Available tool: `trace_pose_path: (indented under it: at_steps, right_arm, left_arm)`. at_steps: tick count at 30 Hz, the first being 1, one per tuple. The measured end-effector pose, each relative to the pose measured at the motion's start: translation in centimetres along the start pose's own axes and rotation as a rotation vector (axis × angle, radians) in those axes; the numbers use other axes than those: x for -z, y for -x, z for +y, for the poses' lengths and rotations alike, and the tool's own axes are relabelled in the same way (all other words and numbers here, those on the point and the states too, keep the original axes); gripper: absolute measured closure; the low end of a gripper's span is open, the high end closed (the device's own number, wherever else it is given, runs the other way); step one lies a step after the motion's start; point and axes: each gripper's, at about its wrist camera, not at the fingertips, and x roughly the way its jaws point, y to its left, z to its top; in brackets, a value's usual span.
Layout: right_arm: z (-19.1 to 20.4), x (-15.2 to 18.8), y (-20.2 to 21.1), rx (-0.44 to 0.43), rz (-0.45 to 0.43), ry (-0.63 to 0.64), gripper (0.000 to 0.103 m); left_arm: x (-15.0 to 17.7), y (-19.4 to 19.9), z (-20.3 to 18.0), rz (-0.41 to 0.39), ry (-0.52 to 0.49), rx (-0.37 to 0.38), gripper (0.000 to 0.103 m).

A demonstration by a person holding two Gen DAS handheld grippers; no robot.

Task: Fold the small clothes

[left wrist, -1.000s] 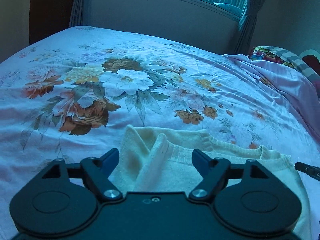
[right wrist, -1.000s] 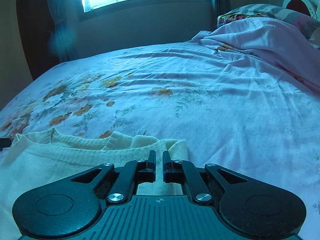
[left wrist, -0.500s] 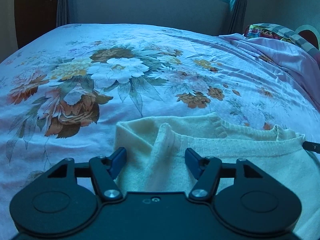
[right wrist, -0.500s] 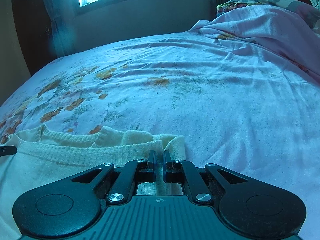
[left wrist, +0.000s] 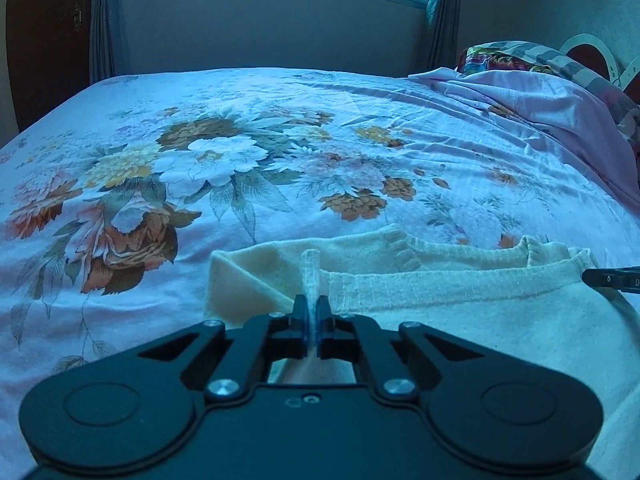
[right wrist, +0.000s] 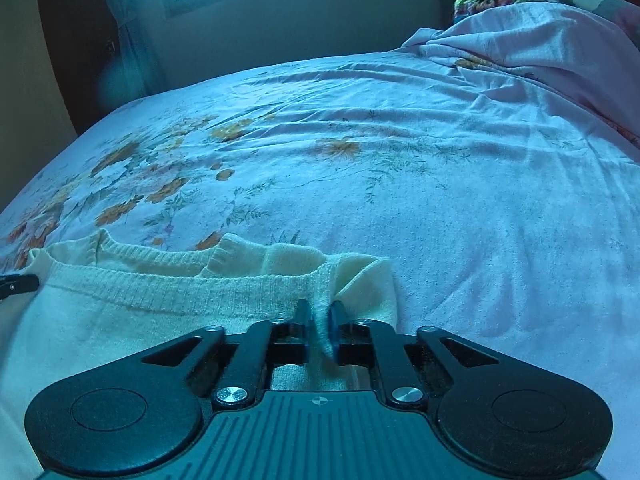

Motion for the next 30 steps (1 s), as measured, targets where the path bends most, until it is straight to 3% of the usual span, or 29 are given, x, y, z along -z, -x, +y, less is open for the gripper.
trace_pose_path:
  at_steps: [5,9,10,12,14,16,18,22,25,27,30]
  right_arm:
    - [0.4,-0.4,1.2,0.035,-0.105,0.011,0.101]
    - [0.1,0.0,-0.2,0.084,-0.066,0.006,0.101]
    - [0.0,0.3,-0.8,0.087,-0.04,0.005,0.101]
    - [0.0,0.5,-0.8,0.093,-0.036,0.005,0.101]
    - [0.1,0.2,-0.2,0.106,-0.034,0.003,0.1]
    - [0.6,0.2,1.6,0.14,-0.092,0.018,0.1]
    - [1.1,0.7,3.6,0.071,-0.12,0.005,0.1]
    - [3.6,4.1,6.4,-0.006,-0.092,0.027,0.1]
    - [5.4,7.3,6.8,0.004,-0.032,0.101,0.1]
    - [5.9,9.0,6.8,0.033,-0.04,0.155,0.1]
    - [6.1,8.8,8.2,0.032,-0.029,0.099,0.1]
  left_arm:
    - [-1.3,0.4,0.8,-0.068,0.082,-0.014,0.101]
    - [-1.0,-1.7,1.5,-0.014,0.113,-0.033,0.1]
    - [-0.7,-2.8,1.6,0.037,0.111,-0.045,0.094]
    - [-0.3,-2.9,1.4,0.035,0.084,-0.061,0.092]
    - [-0.4,-2.1,1.3,0.033,0.088,-0.076,0.08]
    - [-0.5,-0.6,1.7,0.008,0.126,-0.078,0.065]
    - [-0.3,1.7,1.7,-0.037,0.12,-0.068,0.053]
    - [1.5,5.6,-0.1,-0.034,0.068,0.008,0.052]
    - [4.0,7.1,-1.8,0.01,0.055,0.05,0.051]
    - [6.1,6.7,-2.5,0.081,0.039,0.023,0.051]
    - [7.5,7.7,-2.7,0.078,0.042,-0.004,0.051]
